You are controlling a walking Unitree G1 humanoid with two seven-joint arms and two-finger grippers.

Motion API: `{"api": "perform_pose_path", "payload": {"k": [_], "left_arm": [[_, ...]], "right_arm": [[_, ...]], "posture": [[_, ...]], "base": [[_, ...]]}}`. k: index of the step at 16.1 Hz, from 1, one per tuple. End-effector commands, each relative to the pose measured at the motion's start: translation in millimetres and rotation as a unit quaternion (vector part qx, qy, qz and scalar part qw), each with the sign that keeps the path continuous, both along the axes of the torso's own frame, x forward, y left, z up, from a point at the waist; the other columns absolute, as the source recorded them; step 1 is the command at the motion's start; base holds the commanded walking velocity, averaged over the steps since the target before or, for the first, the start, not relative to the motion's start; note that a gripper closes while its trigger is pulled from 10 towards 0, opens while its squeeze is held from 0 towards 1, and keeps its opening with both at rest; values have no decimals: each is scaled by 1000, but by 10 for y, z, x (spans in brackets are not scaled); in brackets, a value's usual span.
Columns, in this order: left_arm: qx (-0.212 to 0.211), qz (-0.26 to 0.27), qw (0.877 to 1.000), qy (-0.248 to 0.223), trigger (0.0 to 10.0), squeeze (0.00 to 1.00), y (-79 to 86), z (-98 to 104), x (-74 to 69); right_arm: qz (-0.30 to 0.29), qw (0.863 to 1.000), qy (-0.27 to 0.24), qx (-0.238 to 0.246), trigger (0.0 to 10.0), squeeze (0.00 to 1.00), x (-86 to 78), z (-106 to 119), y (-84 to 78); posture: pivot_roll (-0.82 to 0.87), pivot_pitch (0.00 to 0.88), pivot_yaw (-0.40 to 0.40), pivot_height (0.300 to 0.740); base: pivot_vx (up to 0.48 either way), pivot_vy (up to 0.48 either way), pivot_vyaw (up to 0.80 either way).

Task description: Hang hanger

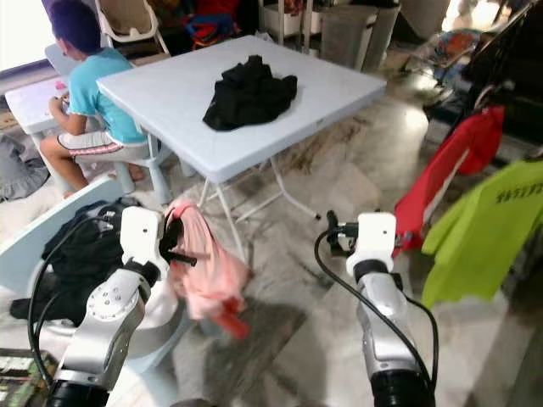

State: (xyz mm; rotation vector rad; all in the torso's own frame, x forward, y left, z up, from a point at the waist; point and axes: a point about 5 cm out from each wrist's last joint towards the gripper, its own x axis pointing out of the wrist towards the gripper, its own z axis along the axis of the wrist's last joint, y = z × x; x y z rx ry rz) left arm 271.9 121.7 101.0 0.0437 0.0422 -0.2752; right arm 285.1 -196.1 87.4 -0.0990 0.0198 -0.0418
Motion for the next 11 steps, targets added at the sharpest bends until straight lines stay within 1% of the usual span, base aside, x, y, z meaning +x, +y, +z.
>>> {"api": "perform_pose_path", "payload": {"k": [1, 4, 8, 10, 11], "left_arm": [[8, -22, 1000, -5, 10000, 0, -91, 21, -4], [18, -30, 999, -5, 10000, 0, -108, 3, -21], [18, -32, 999, -8, 10000, 0, -106, 11, -13], [11, -45, 999, -10, 10000, 0, -122, 22, -24], [-8, -64, 998, -18, 10000, 0, -137, 60, -37]], "right_arm": [[-14, 1000, 2, -4, 10000, 0, -8, 10, -63], [-14, 1000, 3, -5, 10000, 0, -9, 5, -61], [-15, 1000, 4, -6, 10000, 0, -6, 12, -61], [-16, 1000, 6, -6, 10000, 0, -5, 9, -54], [-15, 1000, 6, -7, 10000, 0, -10, 8, -46]], "posture": [[-16, 0, 39, 740], [-15, 2, 37, 740], [-15, 5, 34, 740], [-17, 10, 33, 740], [-17, 10, 33, 740]], "base": [[0, 0, 0], [0, 0, 0], [0, 0, 0], [0, 0, -800], [0, 0, -800]]}}
